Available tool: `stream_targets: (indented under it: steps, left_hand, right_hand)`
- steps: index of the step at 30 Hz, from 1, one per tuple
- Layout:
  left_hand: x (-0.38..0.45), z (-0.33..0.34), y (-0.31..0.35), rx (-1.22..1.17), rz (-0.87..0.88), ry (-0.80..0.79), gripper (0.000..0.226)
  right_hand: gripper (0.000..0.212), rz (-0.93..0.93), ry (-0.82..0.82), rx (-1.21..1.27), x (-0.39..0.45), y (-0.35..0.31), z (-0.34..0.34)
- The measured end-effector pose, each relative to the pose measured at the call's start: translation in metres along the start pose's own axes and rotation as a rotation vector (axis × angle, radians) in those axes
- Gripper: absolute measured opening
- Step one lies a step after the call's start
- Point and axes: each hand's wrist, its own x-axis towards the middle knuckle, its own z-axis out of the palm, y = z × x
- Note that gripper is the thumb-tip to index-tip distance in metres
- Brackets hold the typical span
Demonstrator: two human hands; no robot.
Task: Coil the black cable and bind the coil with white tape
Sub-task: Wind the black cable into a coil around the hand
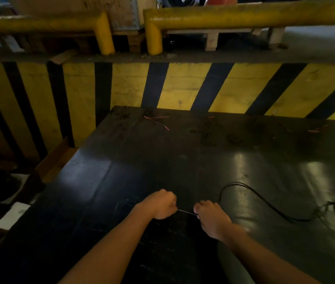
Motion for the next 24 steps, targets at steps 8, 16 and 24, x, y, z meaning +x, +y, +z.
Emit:
stream_targets:
  steps: [8,16,24]
  left_hand:
    - [-0.072,-0.087,0.047,-0.112,0.123,0.226,0.029]
    - [-0.190,-0.170,0.146,-0.510,0.341,0.192,0.046]
    - [-0.241,-0.186,0.258,-1.138,0.592,0.215,0.054]
  right_hand:
    - [0.014,0.103,0.395,0.190,-0.092,0.026,-0.115]
    - [0.015,0.123,0.699,0.223,-0.192,0.049,-0.246]
    - [0.014,0.155,0.691,0.296,-0.262,0.075,-0.255]
